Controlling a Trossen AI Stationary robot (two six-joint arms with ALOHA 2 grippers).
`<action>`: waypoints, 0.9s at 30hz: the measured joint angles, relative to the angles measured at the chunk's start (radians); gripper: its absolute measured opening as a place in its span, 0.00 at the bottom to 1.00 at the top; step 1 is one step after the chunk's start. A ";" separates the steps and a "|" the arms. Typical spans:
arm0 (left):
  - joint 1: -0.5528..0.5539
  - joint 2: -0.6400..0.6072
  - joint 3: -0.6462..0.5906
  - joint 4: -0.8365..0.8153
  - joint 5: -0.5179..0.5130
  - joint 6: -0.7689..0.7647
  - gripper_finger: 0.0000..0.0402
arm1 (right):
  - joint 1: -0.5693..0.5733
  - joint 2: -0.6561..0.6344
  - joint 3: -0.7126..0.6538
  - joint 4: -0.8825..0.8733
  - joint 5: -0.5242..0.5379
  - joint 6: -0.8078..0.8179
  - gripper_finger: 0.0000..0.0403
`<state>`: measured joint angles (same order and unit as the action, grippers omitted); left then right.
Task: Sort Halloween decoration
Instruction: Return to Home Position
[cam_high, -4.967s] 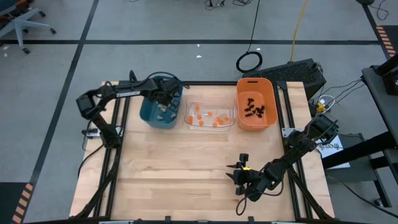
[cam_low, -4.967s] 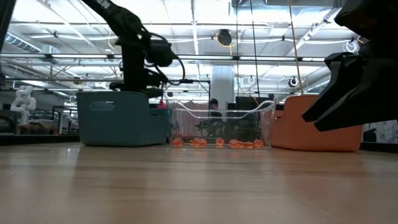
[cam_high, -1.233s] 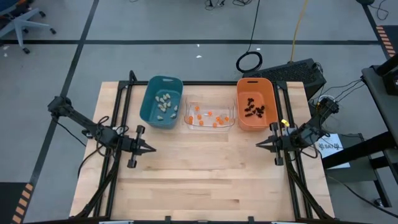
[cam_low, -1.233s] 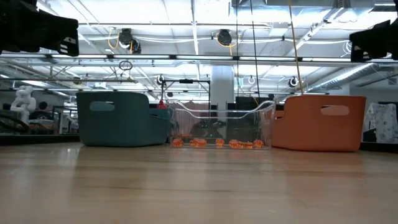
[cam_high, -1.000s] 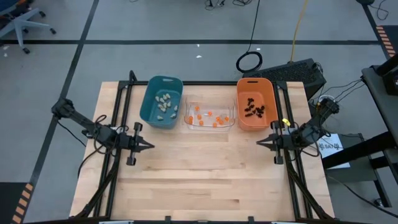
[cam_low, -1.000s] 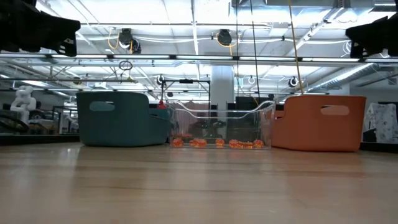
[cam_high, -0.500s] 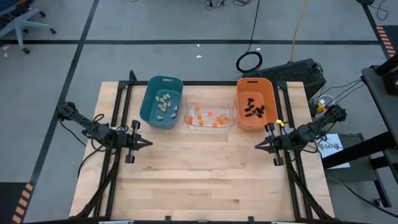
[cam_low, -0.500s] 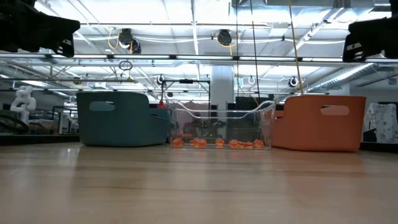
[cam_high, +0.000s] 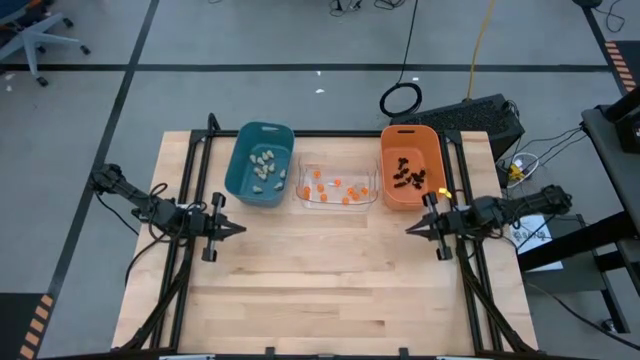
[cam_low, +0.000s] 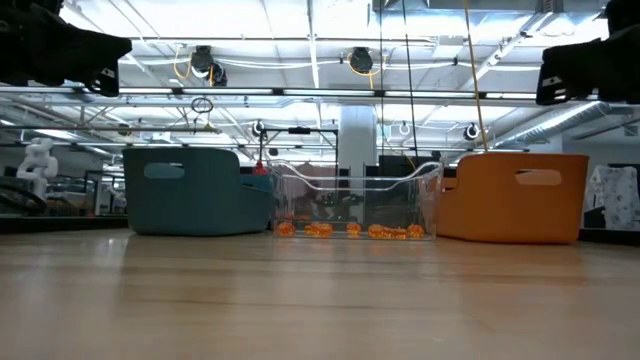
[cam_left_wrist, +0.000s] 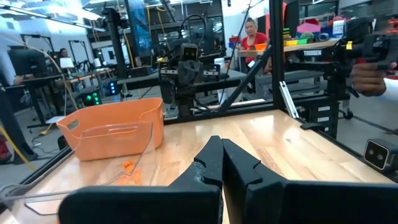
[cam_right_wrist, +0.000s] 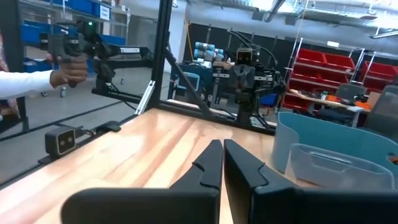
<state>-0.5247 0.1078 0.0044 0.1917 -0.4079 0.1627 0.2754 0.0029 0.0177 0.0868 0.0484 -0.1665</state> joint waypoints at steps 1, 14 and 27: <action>0.000 0.000 0.000 0.000 -0.001 0.000 0.00 | -0.016 0.000 0.000 -0.001 -0.011 -0.001 0.00; 0.000 0.000 0.000 -0.057 -0.058 0.000 0.00 | -0.195 0.001 -0.001 -0.052 -0.128 -0.017 0.00; 0.000 -0.006 0.000 -0.081 -0.081 -0.053 0.00 | -0.211 0.009 -0.002 -0.067 -0.082 0.046 0.00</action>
<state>-0.5247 0.1020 0.0044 0.1107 -0.4891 0.1102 0.0647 0.0116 0.0154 0.0194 -0.0332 -0.1202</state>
